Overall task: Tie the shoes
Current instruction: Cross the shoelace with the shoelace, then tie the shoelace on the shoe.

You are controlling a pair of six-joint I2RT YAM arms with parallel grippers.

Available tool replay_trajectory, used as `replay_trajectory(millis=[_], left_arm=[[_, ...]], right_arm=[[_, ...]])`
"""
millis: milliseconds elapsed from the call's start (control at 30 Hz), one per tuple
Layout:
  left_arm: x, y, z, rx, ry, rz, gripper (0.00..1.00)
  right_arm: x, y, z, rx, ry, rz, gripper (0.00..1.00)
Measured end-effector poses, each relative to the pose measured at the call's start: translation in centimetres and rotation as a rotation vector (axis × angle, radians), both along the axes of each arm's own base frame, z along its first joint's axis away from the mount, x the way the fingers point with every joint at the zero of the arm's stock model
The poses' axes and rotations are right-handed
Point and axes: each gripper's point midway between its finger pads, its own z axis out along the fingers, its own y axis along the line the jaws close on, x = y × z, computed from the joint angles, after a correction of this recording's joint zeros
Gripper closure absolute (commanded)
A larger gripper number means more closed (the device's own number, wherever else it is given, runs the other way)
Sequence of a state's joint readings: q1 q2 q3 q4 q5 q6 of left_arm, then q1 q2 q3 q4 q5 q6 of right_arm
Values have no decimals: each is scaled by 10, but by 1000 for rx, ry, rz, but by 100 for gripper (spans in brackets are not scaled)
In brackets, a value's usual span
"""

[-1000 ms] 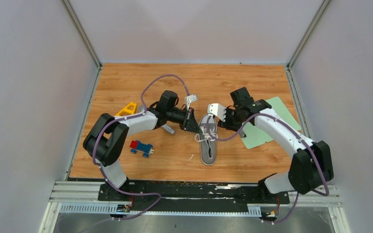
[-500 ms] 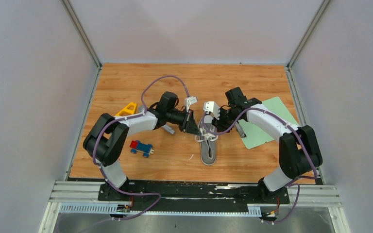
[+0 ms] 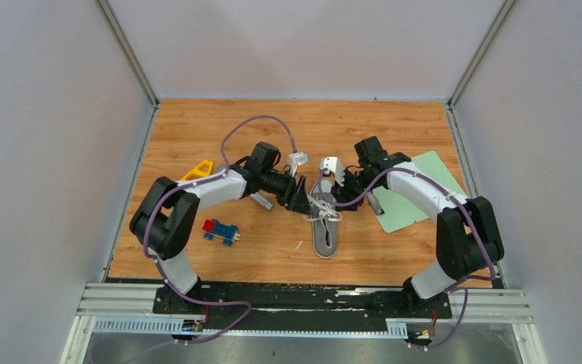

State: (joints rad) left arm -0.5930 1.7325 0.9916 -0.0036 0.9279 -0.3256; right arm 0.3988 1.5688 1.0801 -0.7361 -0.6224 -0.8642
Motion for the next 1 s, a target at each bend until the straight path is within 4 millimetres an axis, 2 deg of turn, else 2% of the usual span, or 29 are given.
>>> replay_trajectory(millis=[100,300,500,633,800,1000], left_arm=[[5,11,-2,72,-53,-33,20],[8,24,7,101,-169,-88,23],[12,16,18,43,-217,-100,25],[24,8,21,33,-257,-125,28],[29,13,21,58,-360,-193,29],[25,25,-3,119,-419,-279,34]], right_arm=[[0,-3,3,17,15,-19,63],[7,-18,10,81,69,-111,64],[6,-22,16,155,147,-176,66],[-3,-23,1,154,188,-179,66],[-10,-31,-26,100,216,-161,66],[-8,-33,-37,81,191,-118,64]])
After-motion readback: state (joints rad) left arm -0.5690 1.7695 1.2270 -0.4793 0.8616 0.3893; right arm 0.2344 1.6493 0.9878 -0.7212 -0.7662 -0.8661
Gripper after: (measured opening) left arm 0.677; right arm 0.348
